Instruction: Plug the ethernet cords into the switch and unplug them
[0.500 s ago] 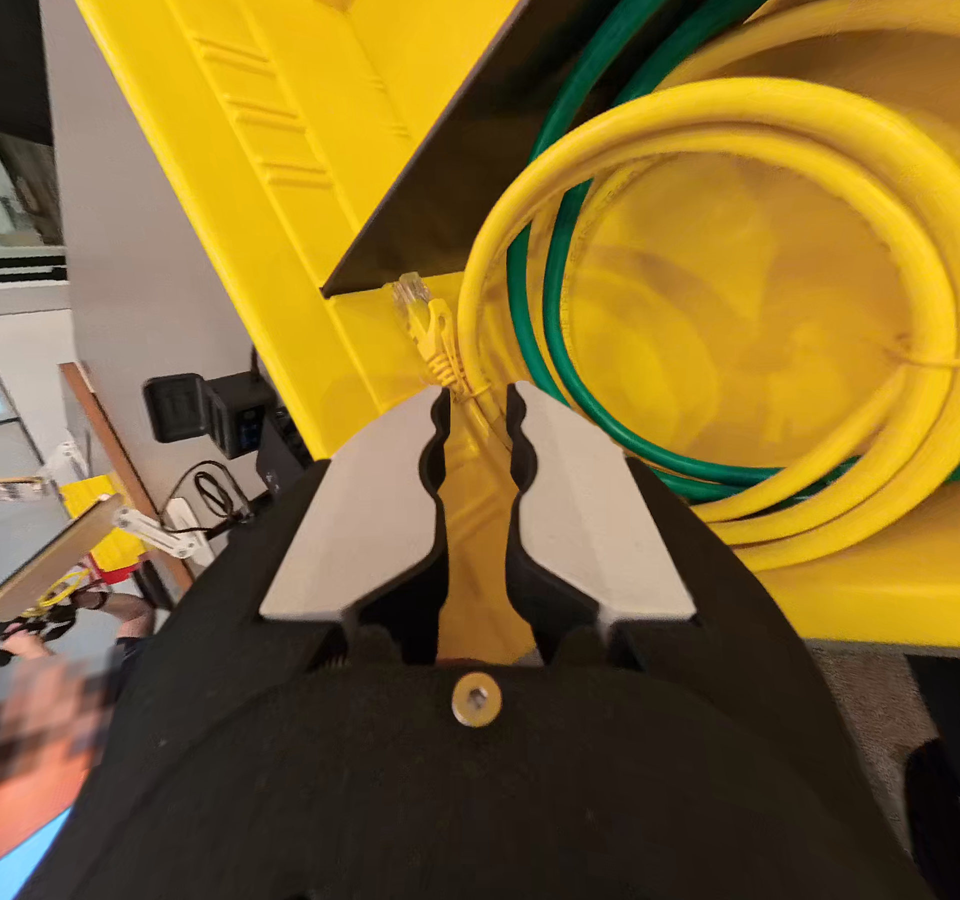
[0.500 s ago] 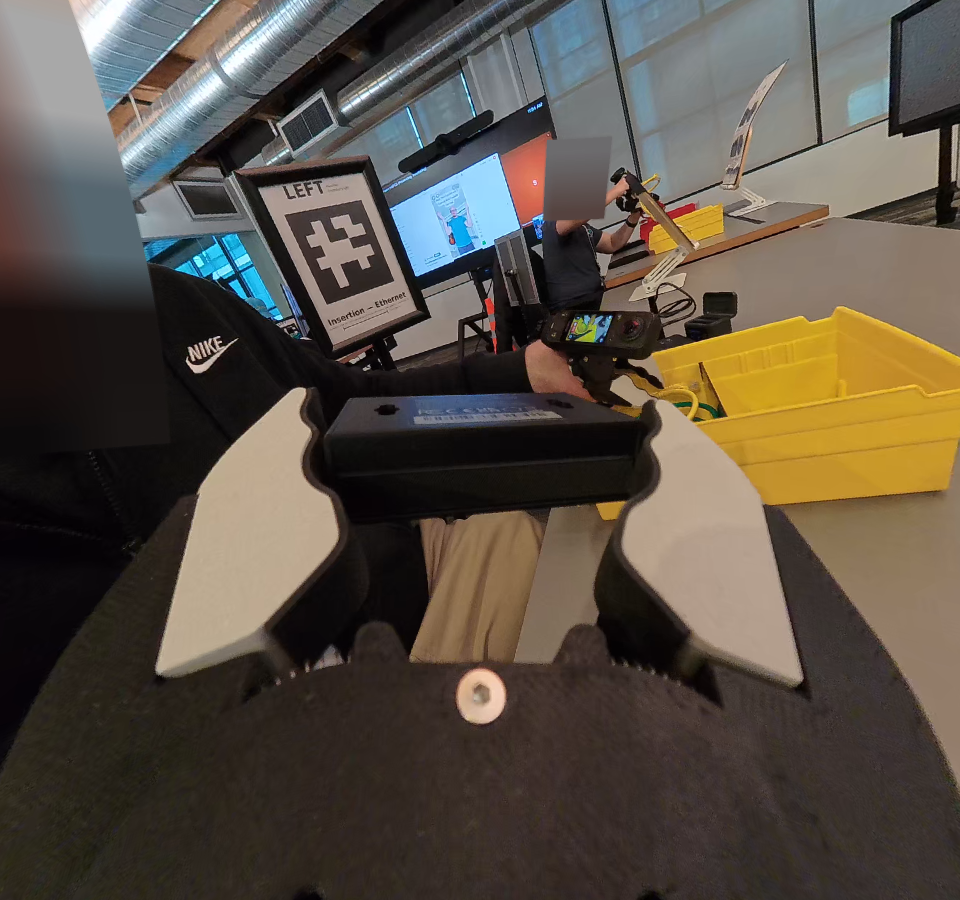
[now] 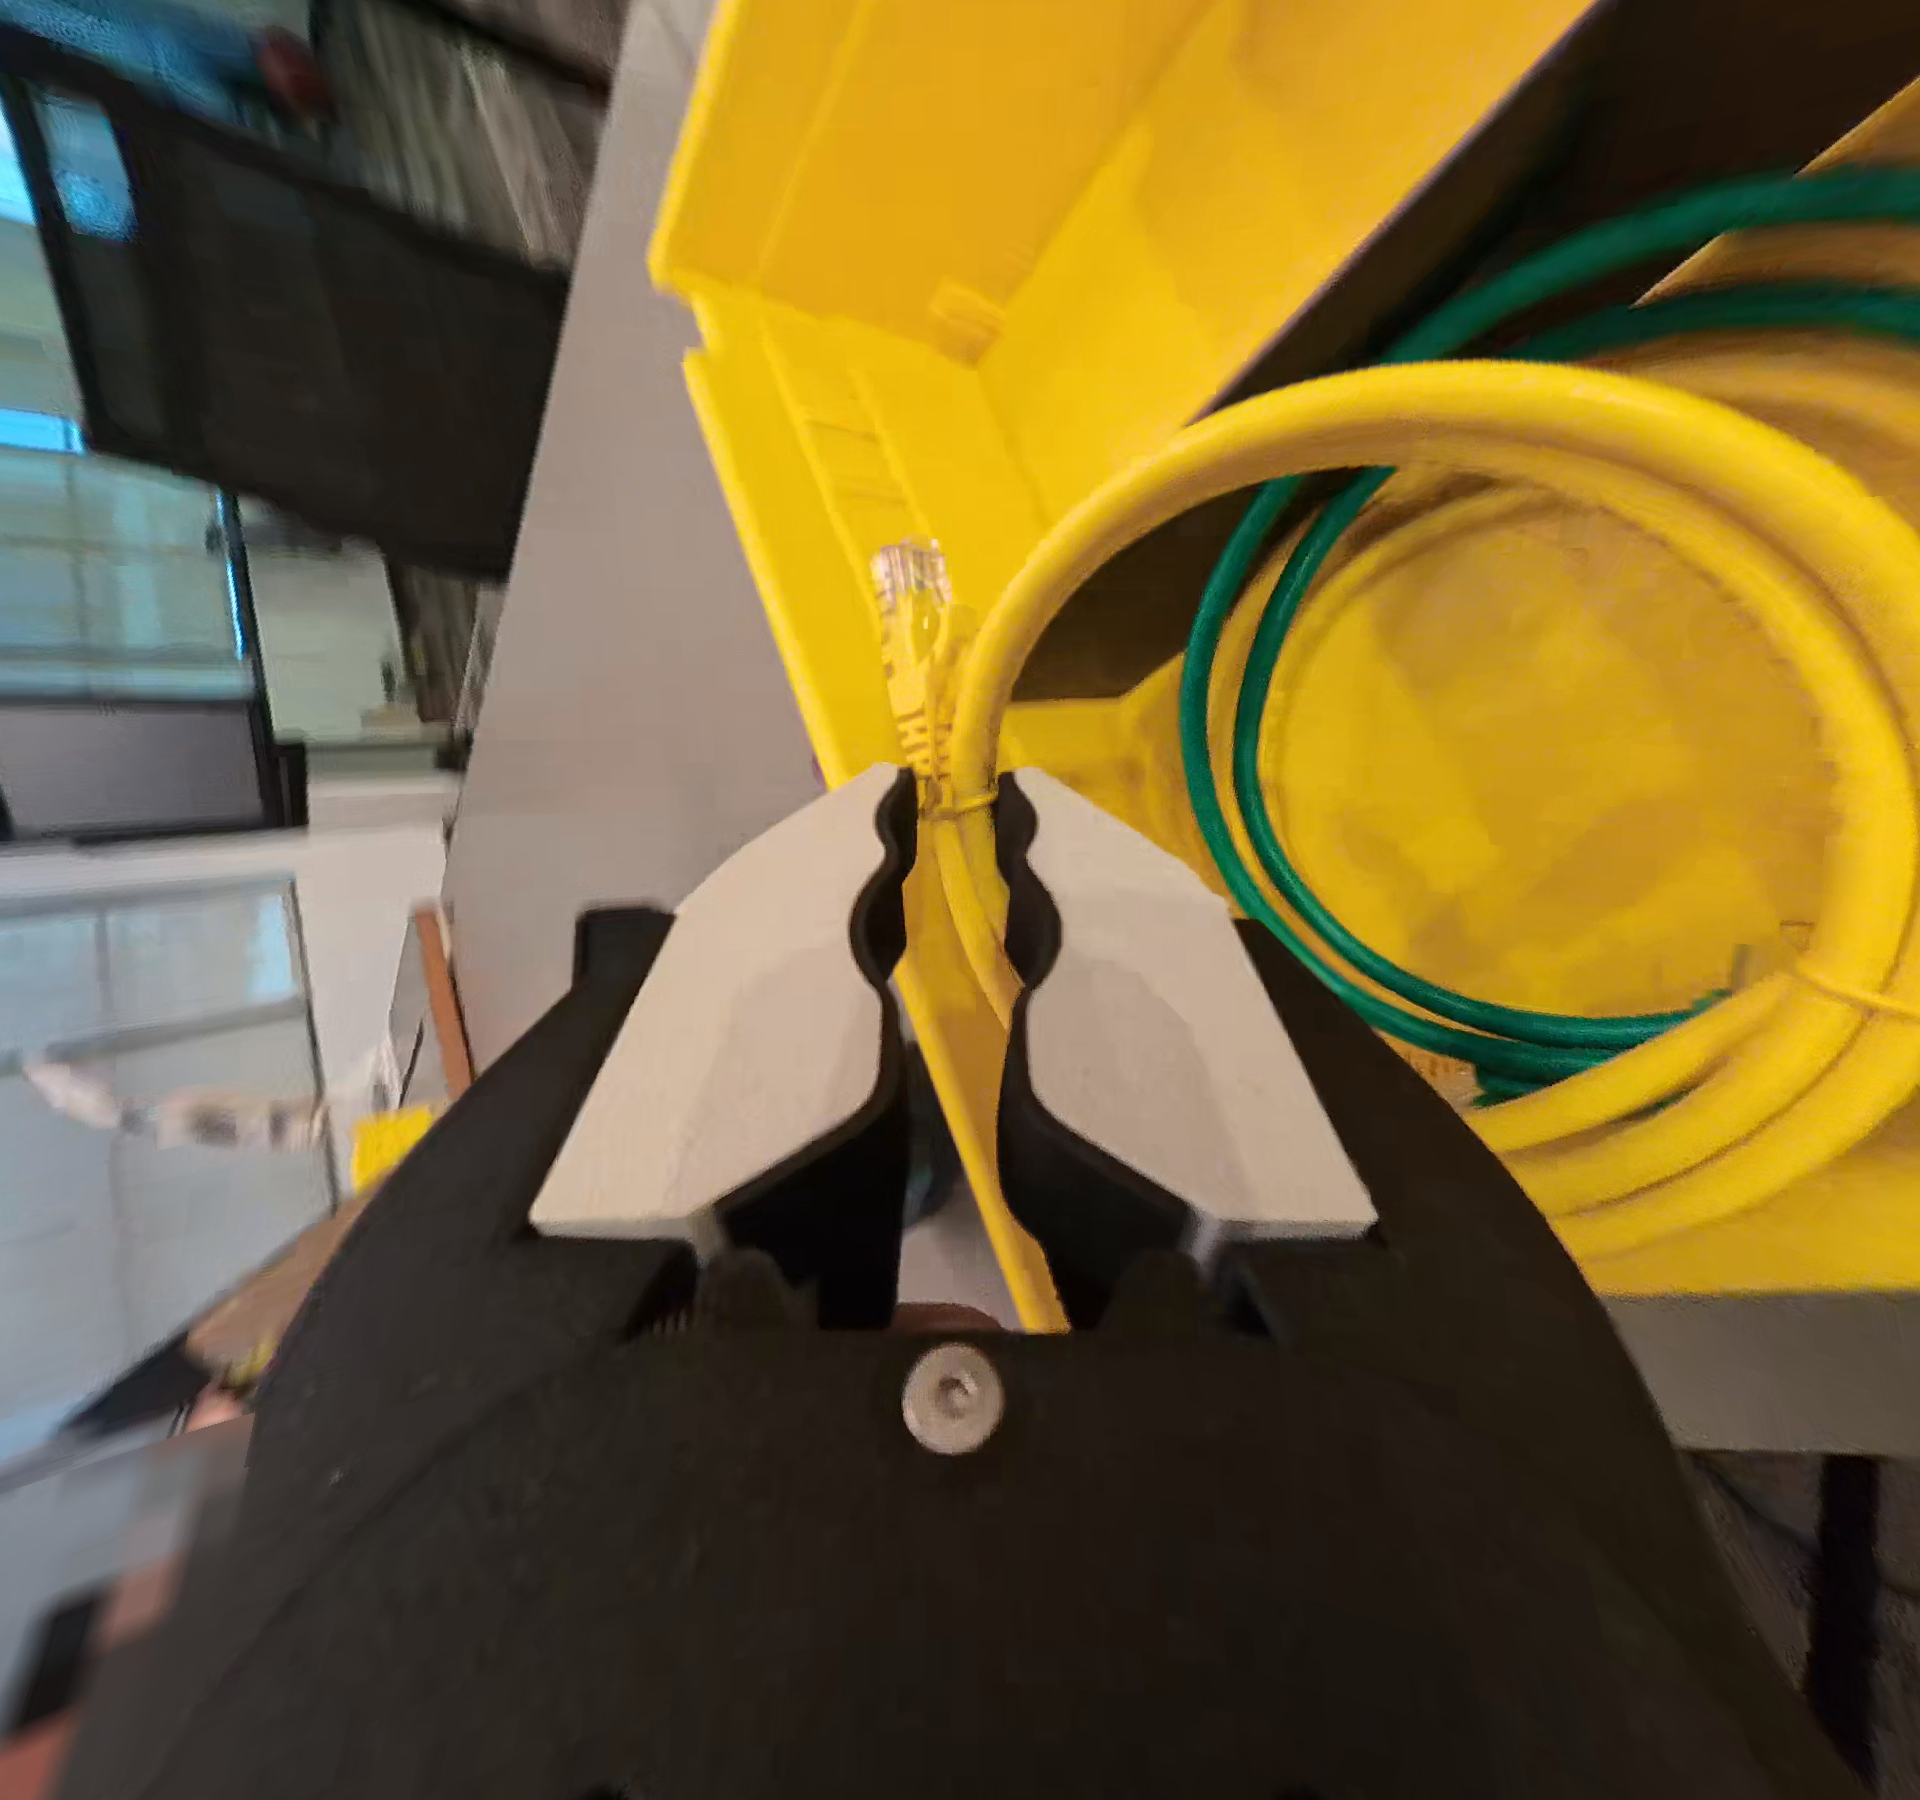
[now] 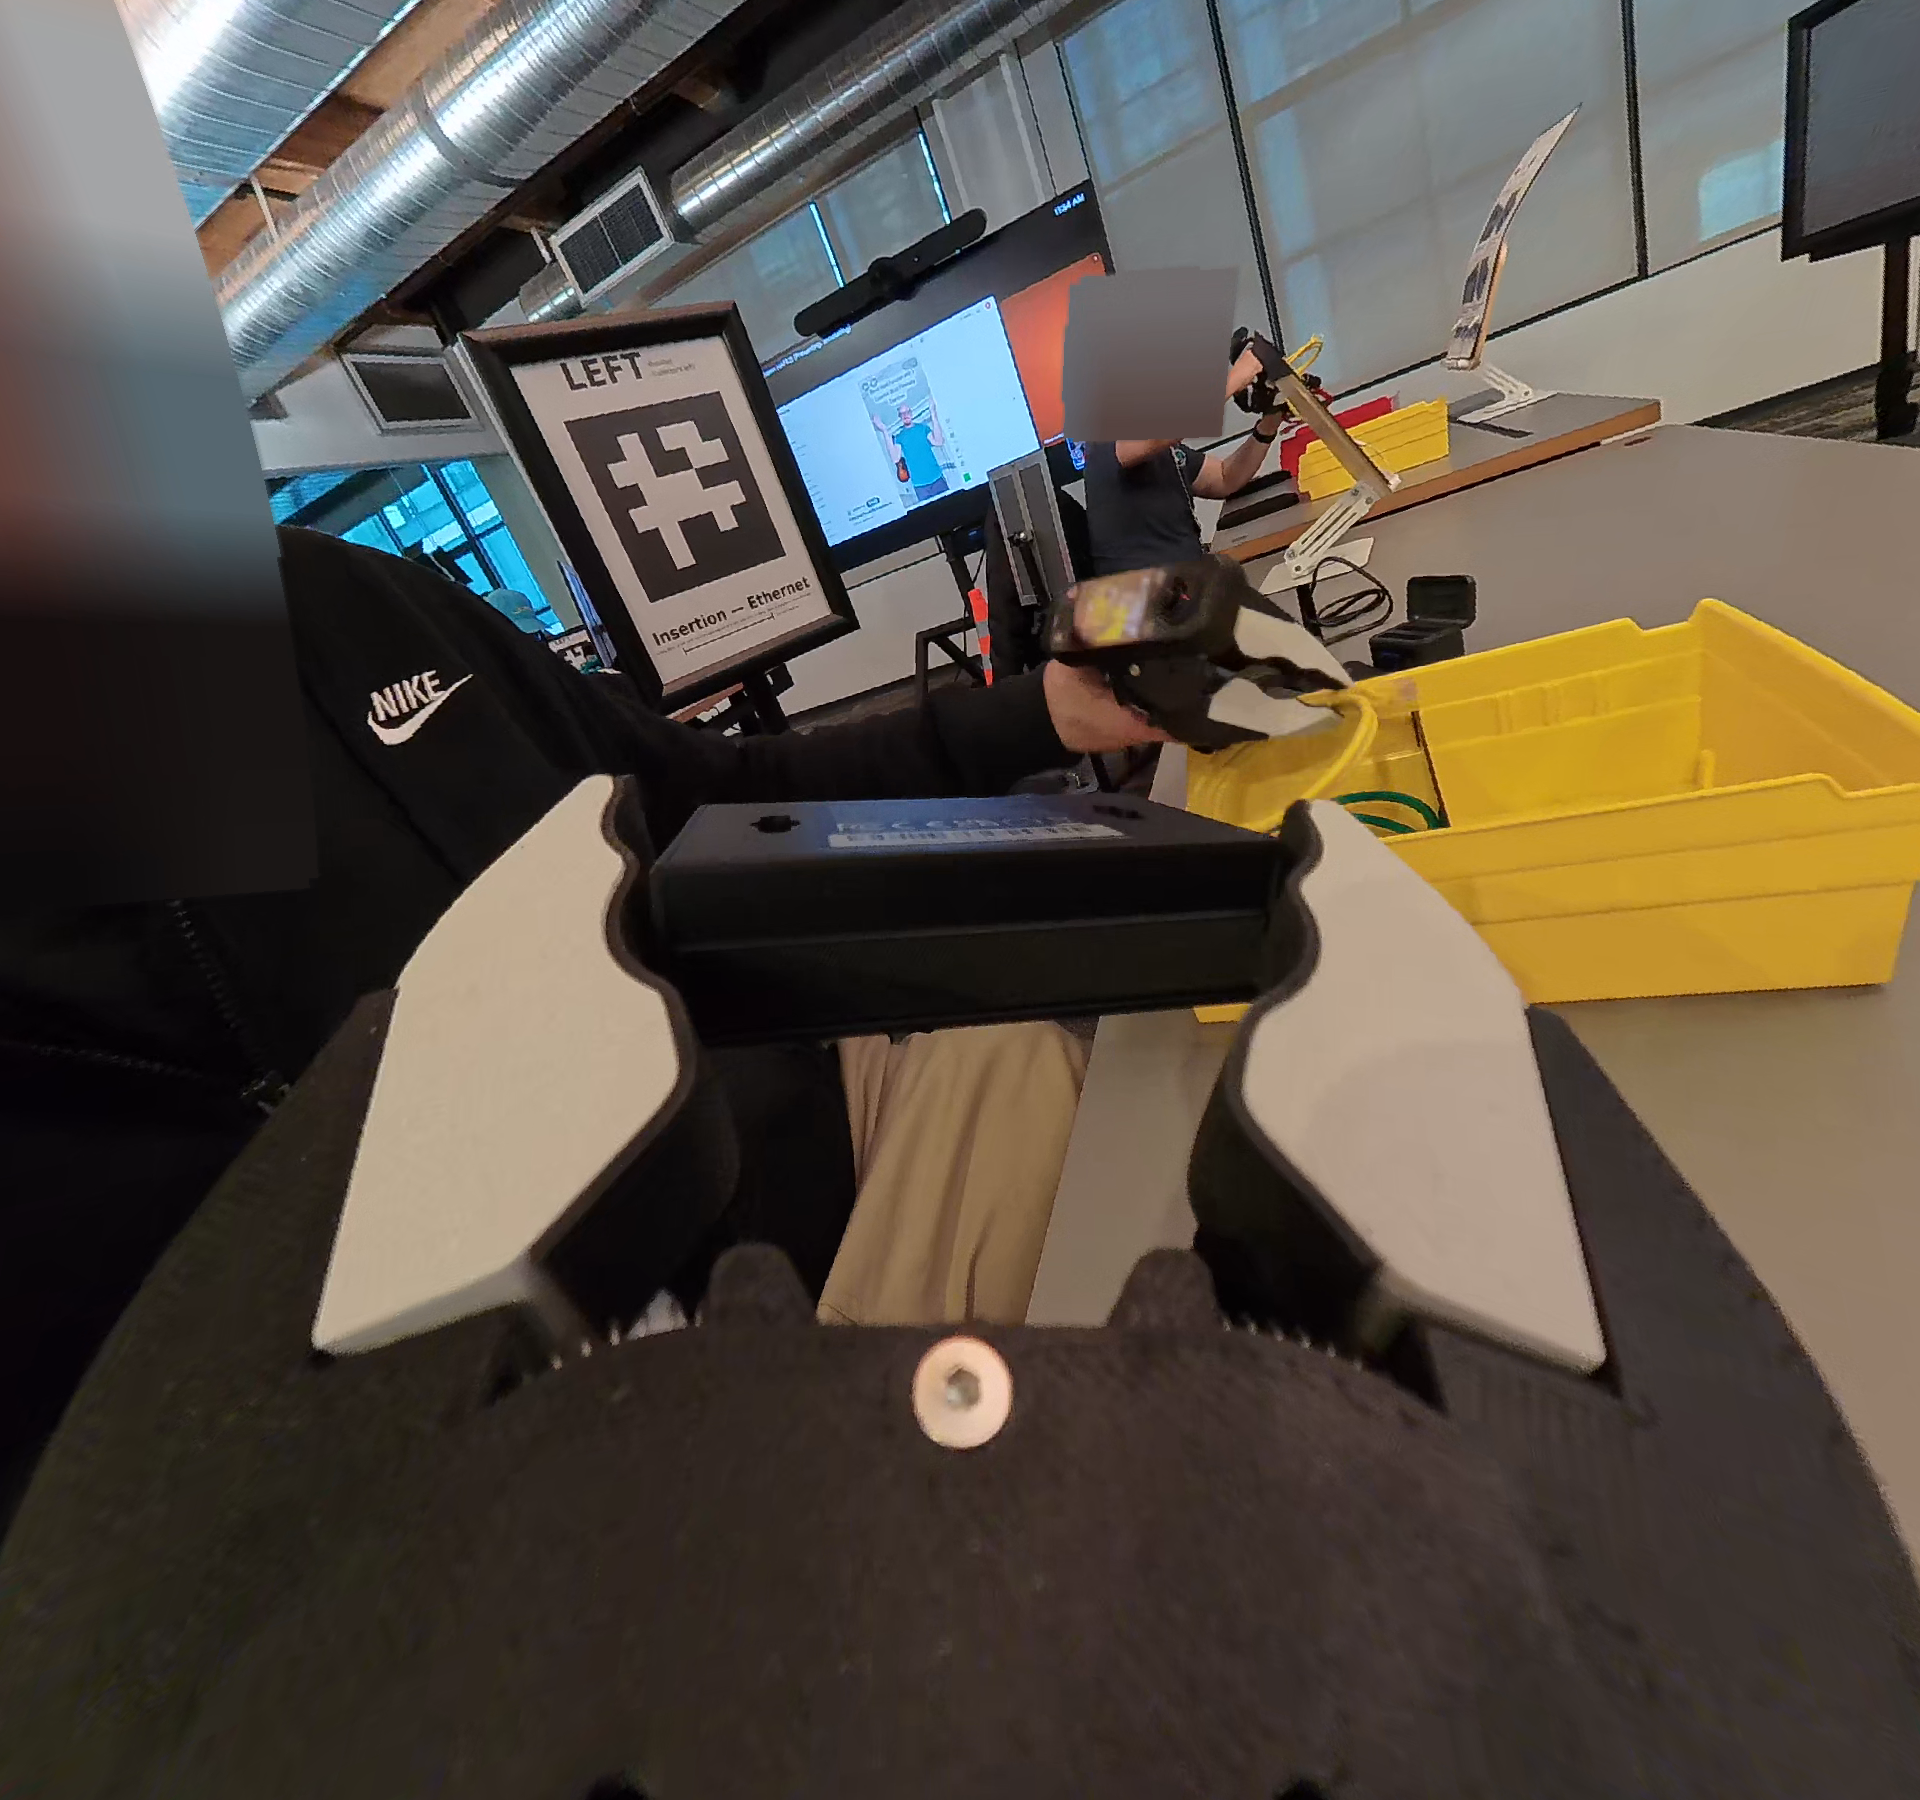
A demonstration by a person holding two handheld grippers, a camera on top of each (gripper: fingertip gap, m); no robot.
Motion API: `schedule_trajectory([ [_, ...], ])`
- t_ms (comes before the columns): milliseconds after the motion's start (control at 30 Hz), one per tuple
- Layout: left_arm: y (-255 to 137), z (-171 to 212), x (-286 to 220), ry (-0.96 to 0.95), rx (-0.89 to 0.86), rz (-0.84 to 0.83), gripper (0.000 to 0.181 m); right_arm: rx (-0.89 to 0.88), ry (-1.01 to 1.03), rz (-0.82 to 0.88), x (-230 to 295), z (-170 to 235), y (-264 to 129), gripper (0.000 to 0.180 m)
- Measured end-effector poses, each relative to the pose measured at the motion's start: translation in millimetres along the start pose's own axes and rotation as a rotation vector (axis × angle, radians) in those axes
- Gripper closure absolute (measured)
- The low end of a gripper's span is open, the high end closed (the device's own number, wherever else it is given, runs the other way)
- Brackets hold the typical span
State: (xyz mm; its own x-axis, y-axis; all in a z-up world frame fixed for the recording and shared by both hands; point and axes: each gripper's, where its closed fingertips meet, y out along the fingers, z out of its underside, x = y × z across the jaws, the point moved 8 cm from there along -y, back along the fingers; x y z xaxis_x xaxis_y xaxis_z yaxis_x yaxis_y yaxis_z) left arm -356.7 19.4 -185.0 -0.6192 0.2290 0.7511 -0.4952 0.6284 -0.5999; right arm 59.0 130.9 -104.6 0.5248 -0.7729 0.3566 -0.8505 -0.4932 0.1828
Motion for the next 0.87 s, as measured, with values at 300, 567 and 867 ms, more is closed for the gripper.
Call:
schedule_trajectory([
  [300,-68,-71,2,0.061,-0.452,0.087,0.167,-0.02,-0.015,0.019,3,-6,-9,0.068],
  [567,-112,-185,-90,0.174,-0.62,0.361,0.167,-0.071,-0.059,0.062,16,-18,-33,0.068],
  [867,-49,-238,-198,0.359,-0.514,0.448,0.166,-0.136,-0.094,0.124,31,-20,-66,0.068],
])
